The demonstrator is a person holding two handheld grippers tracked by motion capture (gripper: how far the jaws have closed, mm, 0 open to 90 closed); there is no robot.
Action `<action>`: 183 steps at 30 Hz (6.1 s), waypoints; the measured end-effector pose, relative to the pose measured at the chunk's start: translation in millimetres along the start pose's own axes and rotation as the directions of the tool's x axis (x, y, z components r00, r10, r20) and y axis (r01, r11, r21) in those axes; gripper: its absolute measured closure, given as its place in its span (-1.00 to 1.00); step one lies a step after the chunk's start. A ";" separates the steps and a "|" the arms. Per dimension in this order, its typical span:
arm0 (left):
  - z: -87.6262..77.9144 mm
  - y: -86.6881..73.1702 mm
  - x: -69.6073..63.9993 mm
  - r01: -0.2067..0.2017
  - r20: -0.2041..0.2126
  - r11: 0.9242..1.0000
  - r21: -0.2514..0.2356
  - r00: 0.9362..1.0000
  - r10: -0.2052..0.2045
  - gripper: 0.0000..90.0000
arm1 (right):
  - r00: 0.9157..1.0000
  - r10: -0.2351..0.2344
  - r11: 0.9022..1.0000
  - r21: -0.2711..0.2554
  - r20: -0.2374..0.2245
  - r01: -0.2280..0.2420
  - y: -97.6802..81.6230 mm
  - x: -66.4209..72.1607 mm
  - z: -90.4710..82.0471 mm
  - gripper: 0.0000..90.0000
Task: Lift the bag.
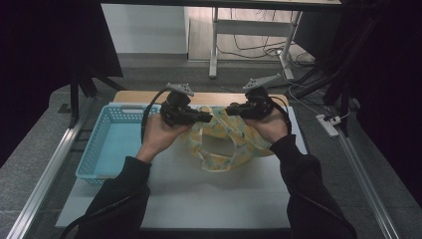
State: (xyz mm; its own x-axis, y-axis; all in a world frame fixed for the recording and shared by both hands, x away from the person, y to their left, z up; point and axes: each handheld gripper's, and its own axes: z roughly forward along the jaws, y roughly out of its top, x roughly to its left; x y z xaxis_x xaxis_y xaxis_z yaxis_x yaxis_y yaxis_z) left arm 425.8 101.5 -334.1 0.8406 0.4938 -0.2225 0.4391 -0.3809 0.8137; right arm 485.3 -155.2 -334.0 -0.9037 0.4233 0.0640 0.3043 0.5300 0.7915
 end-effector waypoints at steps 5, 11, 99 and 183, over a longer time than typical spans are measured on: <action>-7.7 14.2 3.7 -0.003 0.003 1.000 -0.023 1.000 0.003 1.00 | 1.000 -0.016 1.000 -0.008 0.005 0.016 10.8 2.9 -6.5 1.00; -17.2 27.7 1.9 -0.012 -0.007 0.999 -0.039 1.000 0.012 1.00 | 1.000 -0.025 0.999 -0.024 0.001 0.025 20.0 3.9 -14.6 1.00; 5.4 72.7 65.4 0.072 -0.281 0.996 -0.053 0.956 -0.084 0.13 | 0.984 0.053 0.994 -0.098 0.170 -0.037 59.9 -33.4 18.3 0.64; -42.2 -170.9 -4.1 0.123 -0.213 0.992 -0.015 0.969 -0.123 -1.00 | 0.994 0.055 0.996 -0.073 0.093 -0.049 -119.1 40.5 -1.6 -1.00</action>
State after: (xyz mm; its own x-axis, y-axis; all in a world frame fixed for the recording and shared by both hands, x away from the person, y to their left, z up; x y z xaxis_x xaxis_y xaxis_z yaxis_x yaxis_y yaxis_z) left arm 333.9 197.5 -449.5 0.6934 0.6917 -0.2017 0.5340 -0.3055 0.7884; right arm 412.0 -202.4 -424.7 -0.8537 0.5183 0.0511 0.3250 0.4535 0.8299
